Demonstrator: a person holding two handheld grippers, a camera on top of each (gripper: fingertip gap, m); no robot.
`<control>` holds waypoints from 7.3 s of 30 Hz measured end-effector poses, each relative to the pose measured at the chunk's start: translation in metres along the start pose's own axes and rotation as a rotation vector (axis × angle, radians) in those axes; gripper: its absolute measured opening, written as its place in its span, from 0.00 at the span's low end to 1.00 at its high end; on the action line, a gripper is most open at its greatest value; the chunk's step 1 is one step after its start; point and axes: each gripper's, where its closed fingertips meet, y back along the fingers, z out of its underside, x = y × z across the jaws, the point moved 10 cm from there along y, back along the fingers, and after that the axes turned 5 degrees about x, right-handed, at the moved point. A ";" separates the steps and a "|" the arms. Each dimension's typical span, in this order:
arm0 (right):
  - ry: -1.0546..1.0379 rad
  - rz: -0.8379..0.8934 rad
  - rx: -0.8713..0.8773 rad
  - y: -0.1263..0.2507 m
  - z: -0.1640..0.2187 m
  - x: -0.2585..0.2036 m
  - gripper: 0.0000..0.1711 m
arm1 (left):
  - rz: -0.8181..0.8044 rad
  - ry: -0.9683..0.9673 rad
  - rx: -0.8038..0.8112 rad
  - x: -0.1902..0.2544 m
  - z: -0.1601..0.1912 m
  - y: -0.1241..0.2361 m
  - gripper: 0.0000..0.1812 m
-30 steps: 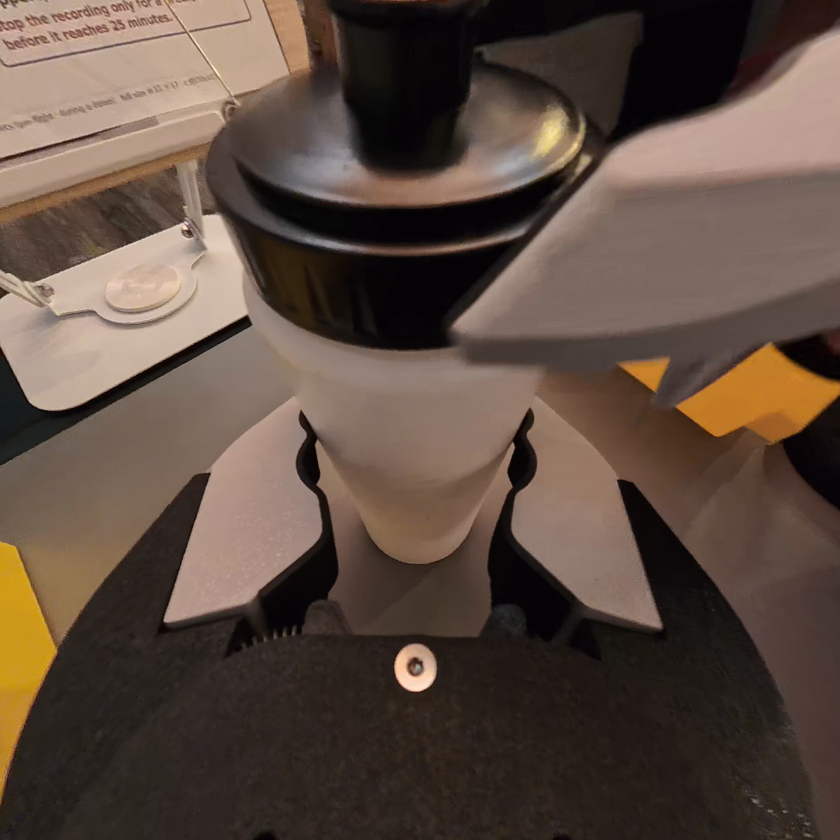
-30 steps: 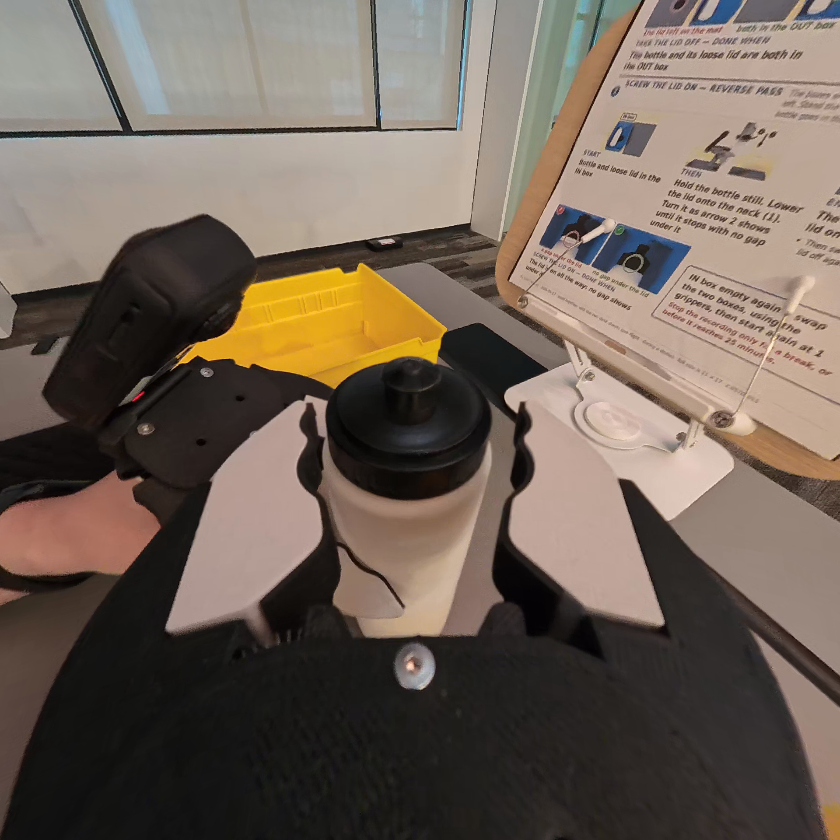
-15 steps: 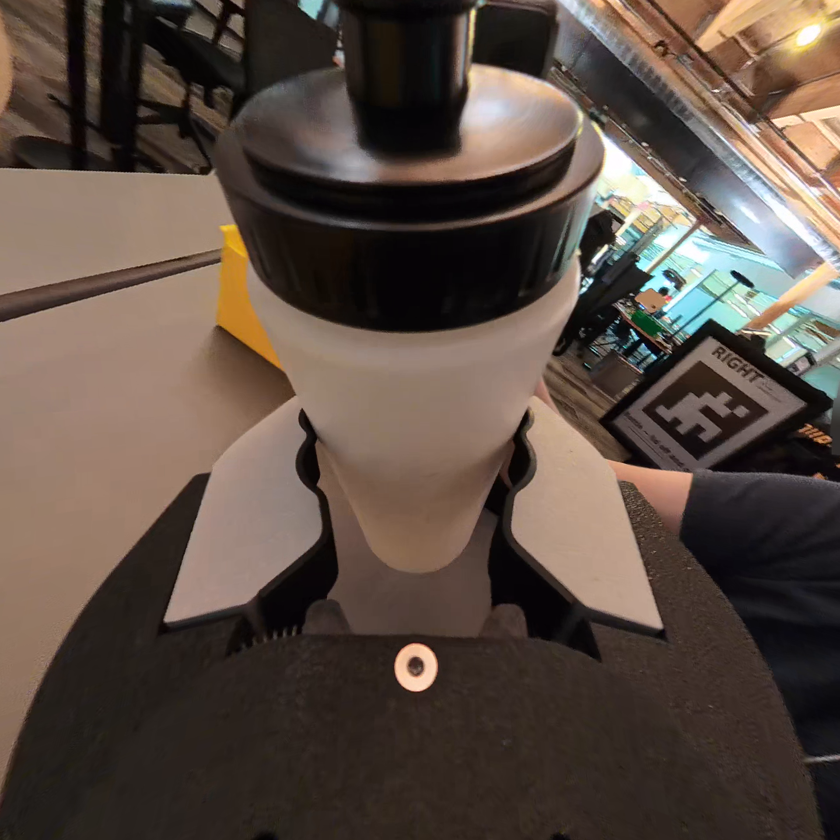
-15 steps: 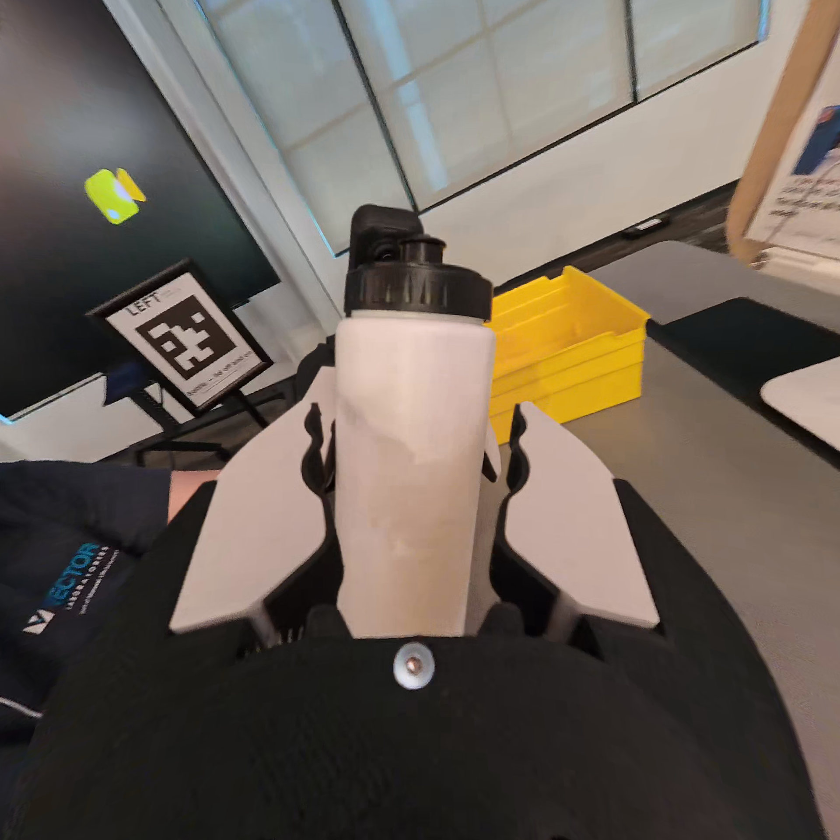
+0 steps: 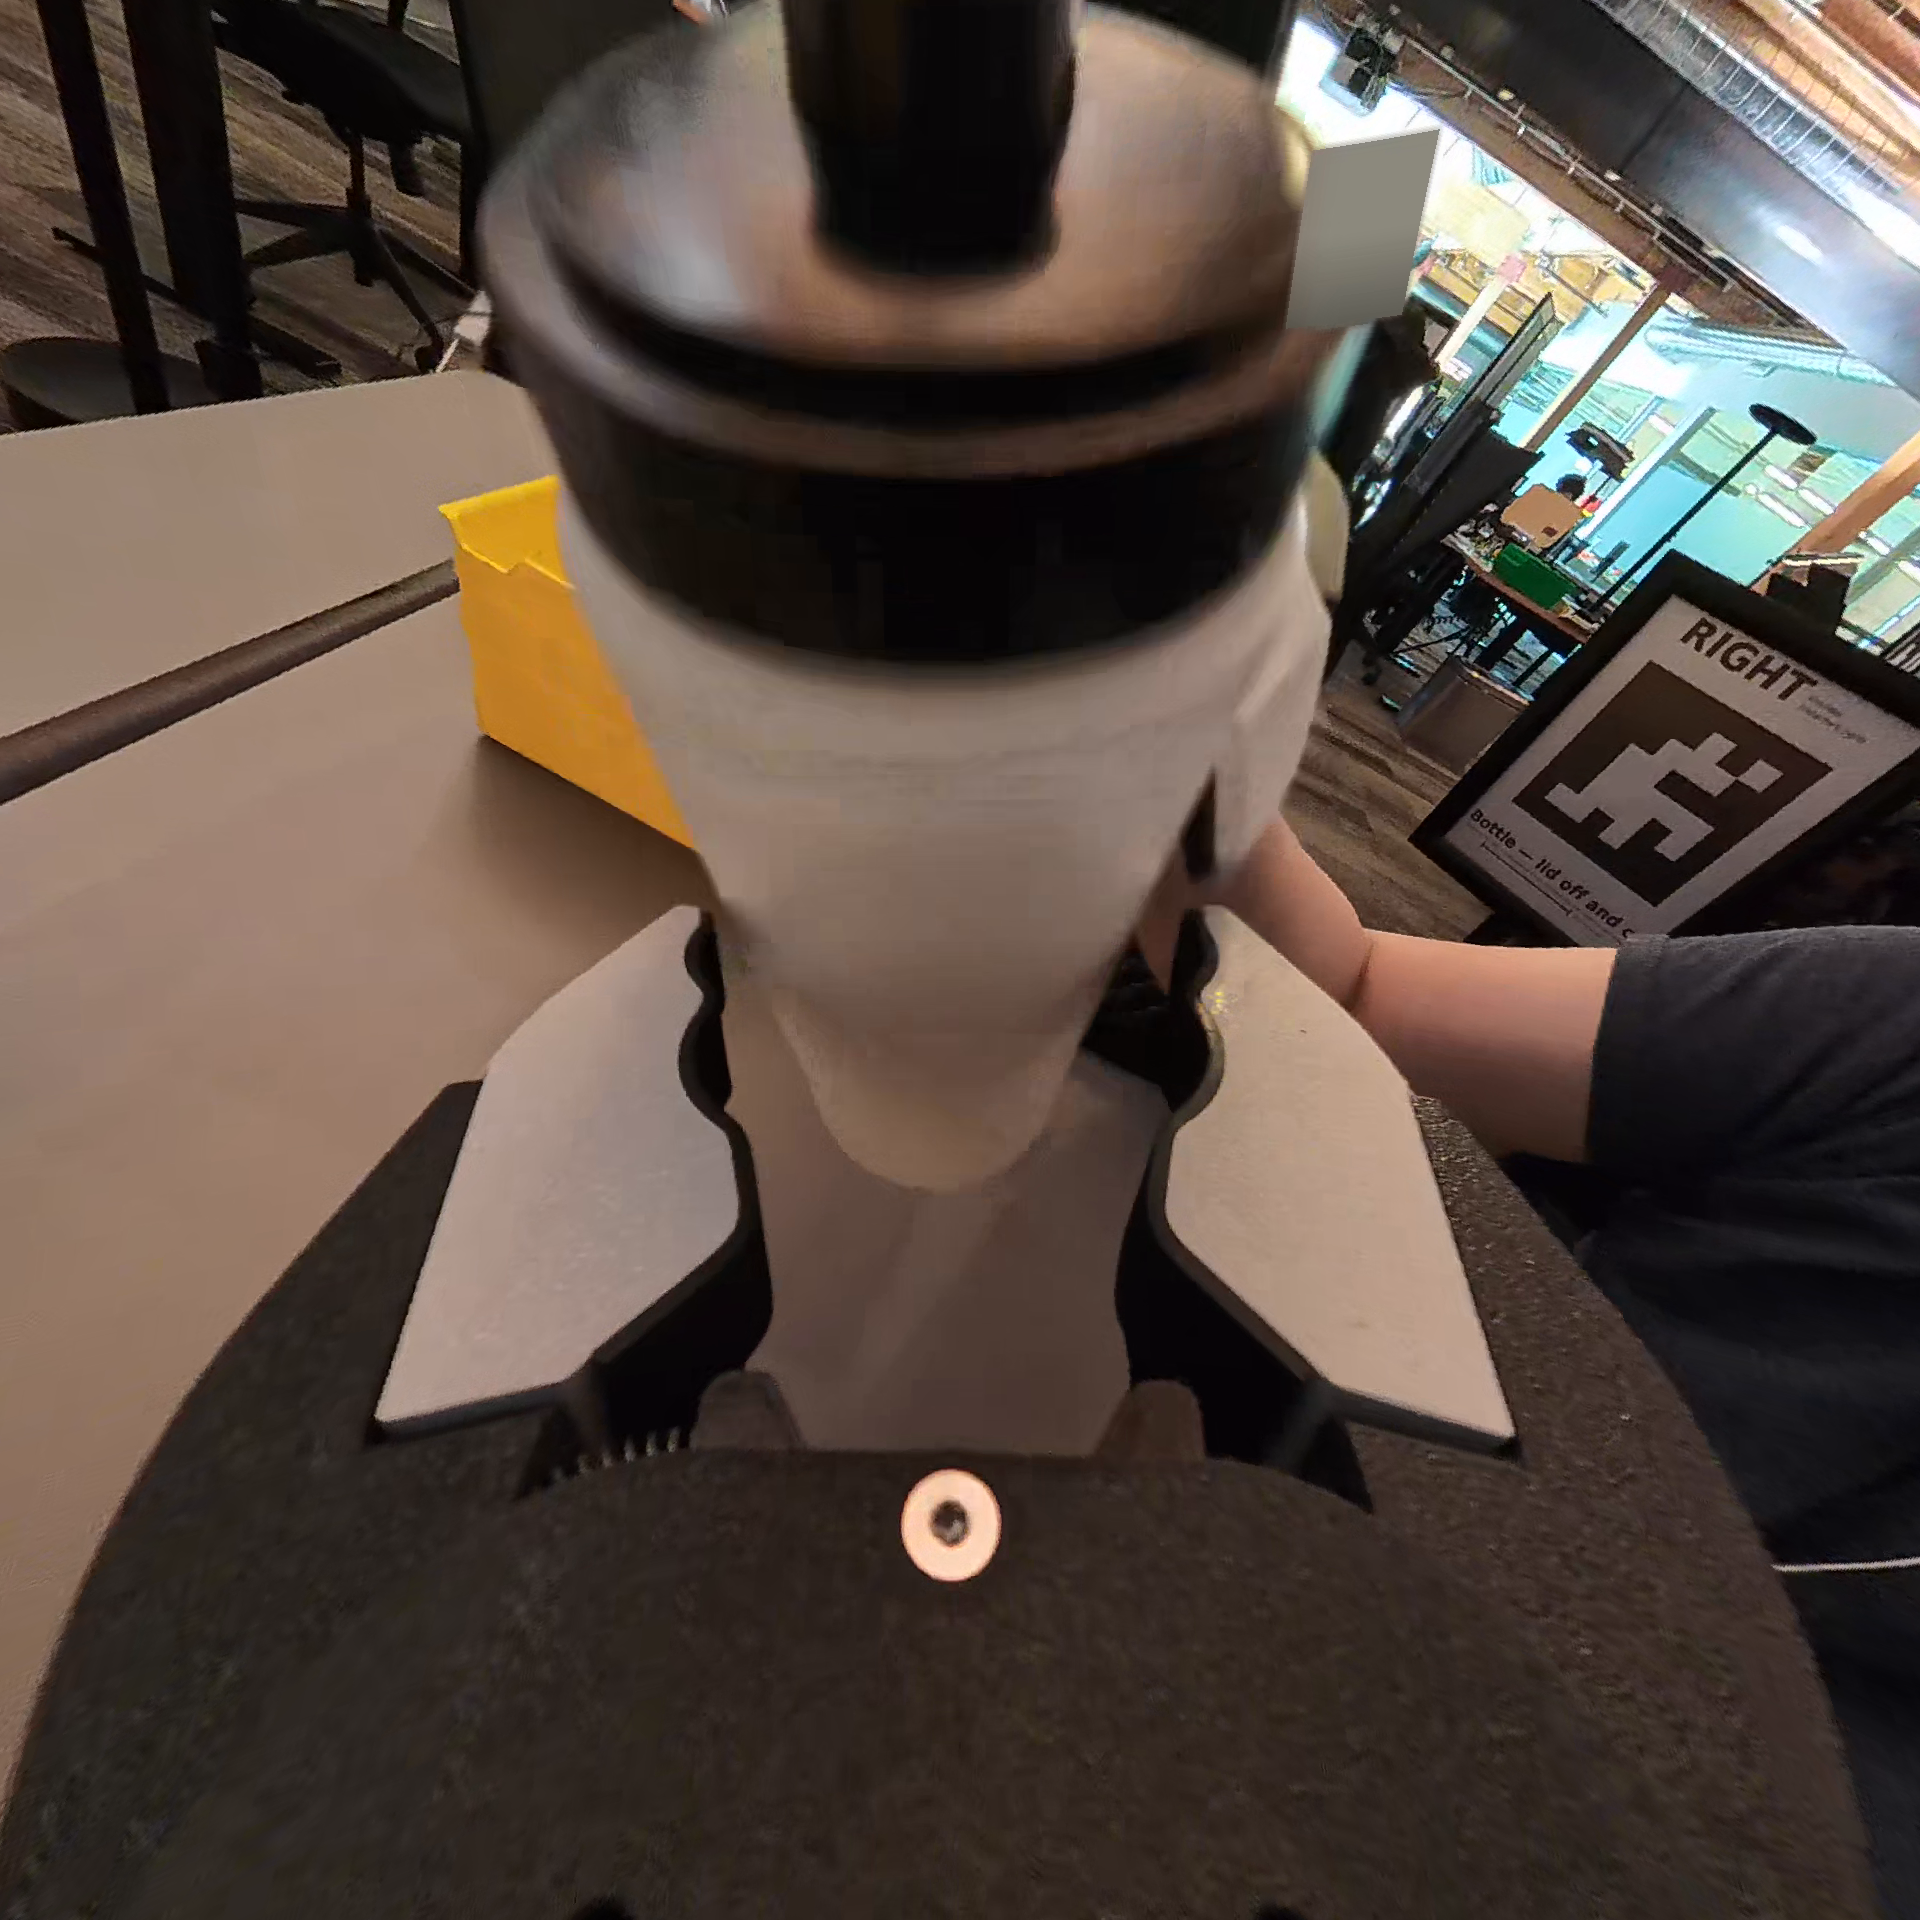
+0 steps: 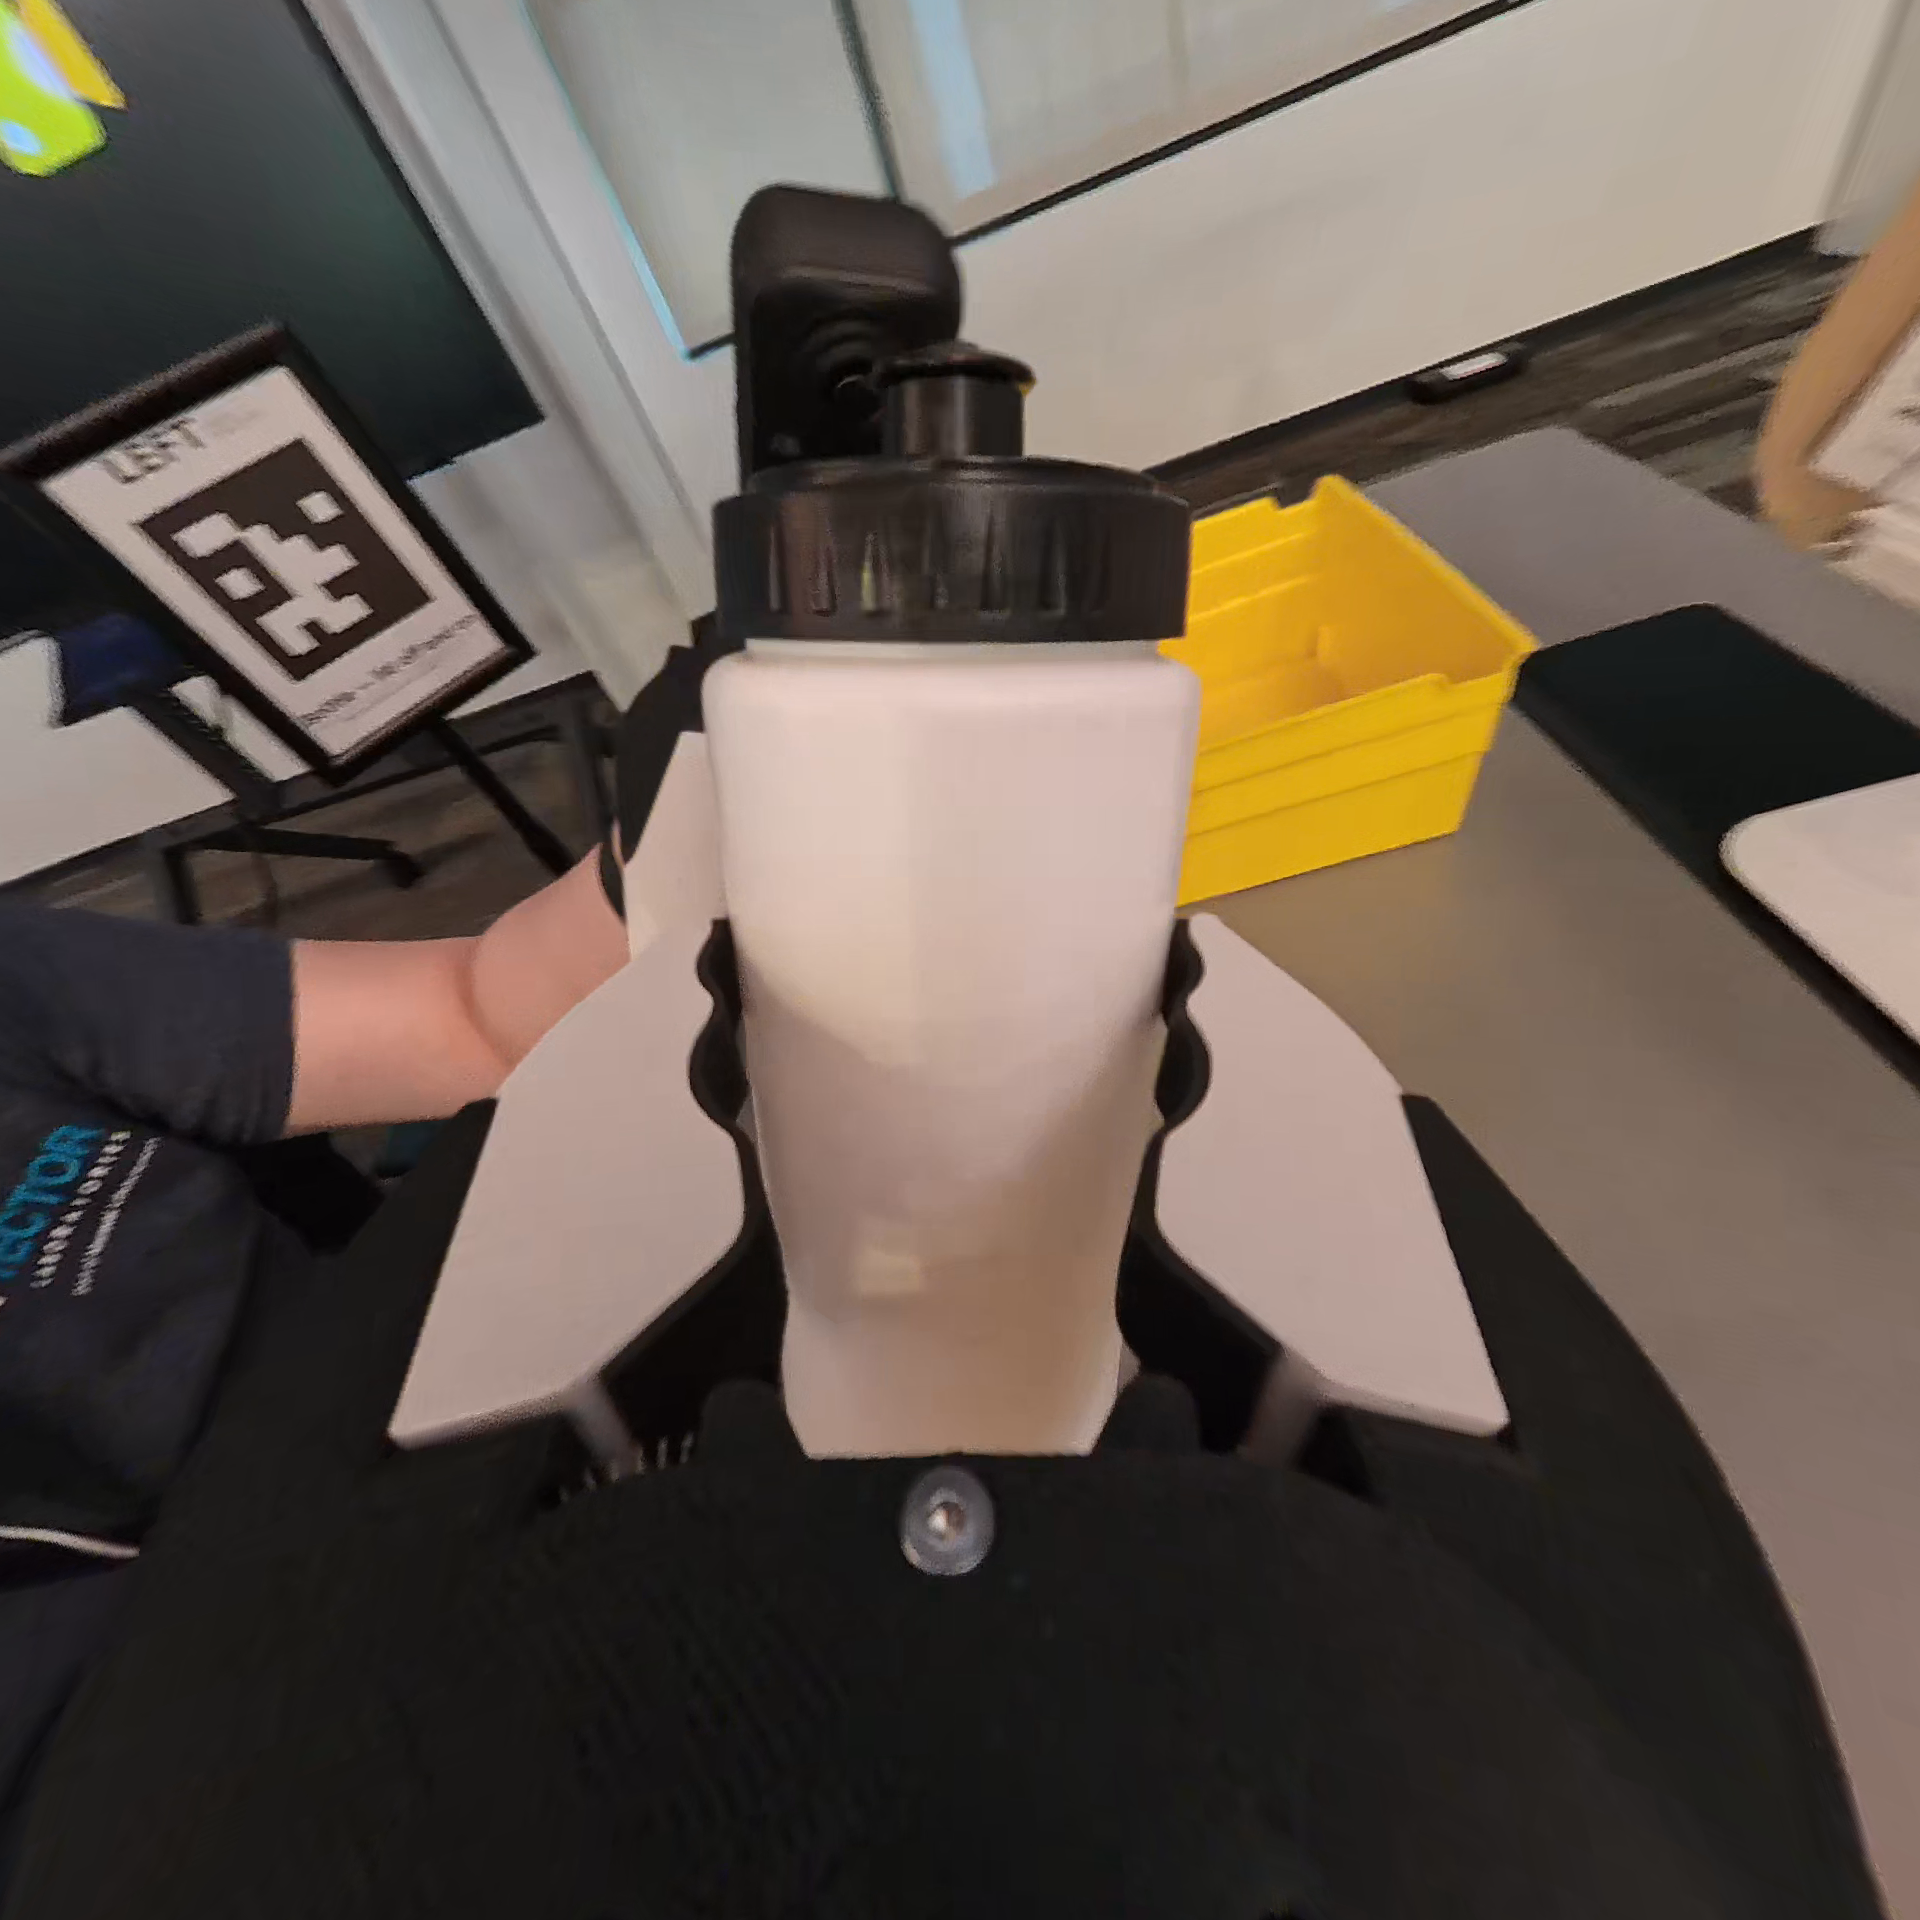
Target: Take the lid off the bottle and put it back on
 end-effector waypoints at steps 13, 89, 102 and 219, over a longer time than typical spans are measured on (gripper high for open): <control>-0.378 0.942 -0.082 0.234 0.013 0.016 0.47 | -0.082 -0.057 -0.128 0.019 -0.007 0.010 0.42; -1.048 0.879 -0.647 0.149 0.106 0.102 0.08 | -1.251 0.472 -0.366 -0.074 0.072 0.289 0.03; -1.001 0.879 -0.681 0.102 0.099 0.098 0.07 | -1.167 0.367 -0.603 -0.081 0.062 0.237 0.05; -1.071 1.186 -0.473 0.314 -0.010 0.027 0.04 | -0.519 0.300 -0.181 -0.047 0.004 0.042 0.40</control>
